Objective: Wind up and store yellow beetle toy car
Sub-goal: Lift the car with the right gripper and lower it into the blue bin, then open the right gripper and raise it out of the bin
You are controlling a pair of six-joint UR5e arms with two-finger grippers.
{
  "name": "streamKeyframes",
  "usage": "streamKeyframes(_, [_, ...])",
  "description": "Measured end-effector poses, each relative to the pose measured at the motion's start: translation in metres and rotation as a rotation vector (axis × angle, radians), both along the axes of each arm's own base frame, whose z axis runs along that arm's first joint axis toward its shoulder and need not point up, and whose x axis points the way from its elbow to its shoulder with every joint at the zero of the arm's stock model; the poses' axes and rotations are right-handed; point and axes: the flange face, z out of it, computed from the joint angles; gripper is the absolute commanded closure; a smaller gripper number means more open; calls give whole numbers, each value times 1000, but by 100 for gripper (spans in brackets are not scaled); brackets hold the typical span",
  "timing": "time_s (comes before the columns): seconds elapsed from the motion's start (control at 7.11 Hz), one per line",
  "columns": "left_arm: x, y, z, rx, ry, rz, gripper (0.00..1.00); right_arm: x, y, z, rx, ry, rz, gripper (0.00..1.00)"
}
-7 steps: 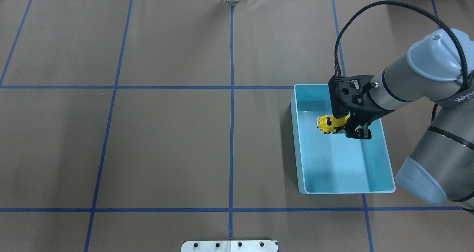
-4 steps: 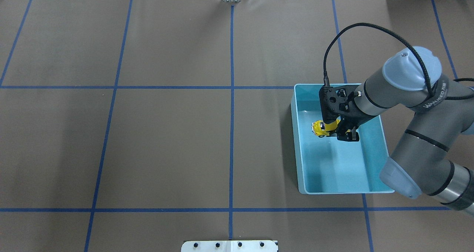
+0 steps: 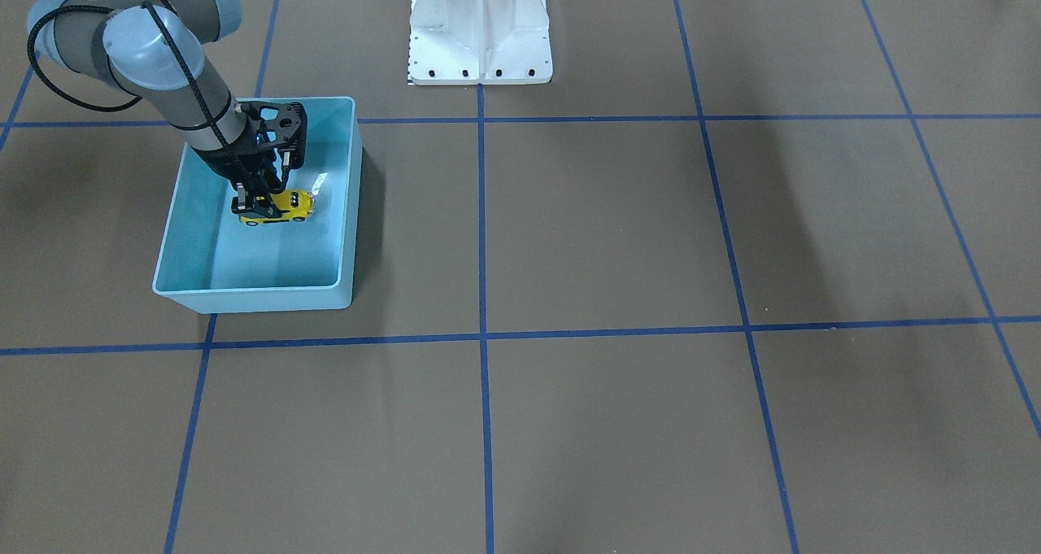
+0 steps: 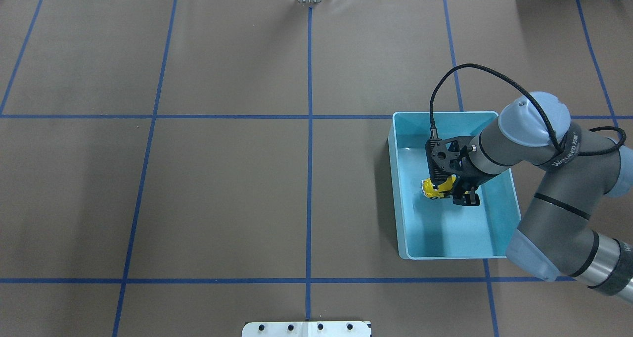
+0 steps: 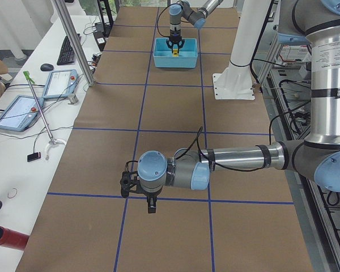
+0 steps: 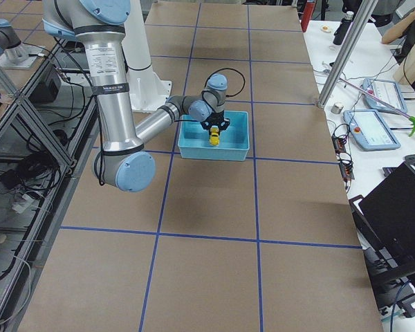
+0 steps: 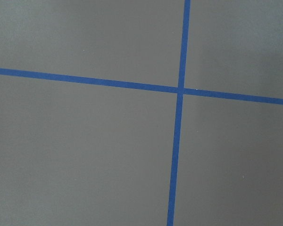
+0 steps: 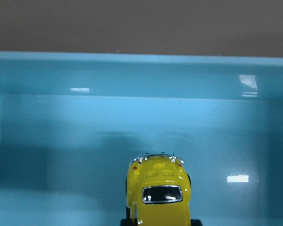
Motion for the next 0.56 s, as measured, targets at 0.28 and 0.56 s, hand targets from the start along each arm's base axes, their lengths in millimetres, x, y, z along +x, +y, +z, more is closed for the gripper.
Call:
streamKeyframes(0.28, [0,0,0,0,0,0,0,-1,2,-3,1,-13,6,0])
streamKeyframes(0.56, [0,0,0,-1,0,0,0,20,1,-34,26,-79,27,0])
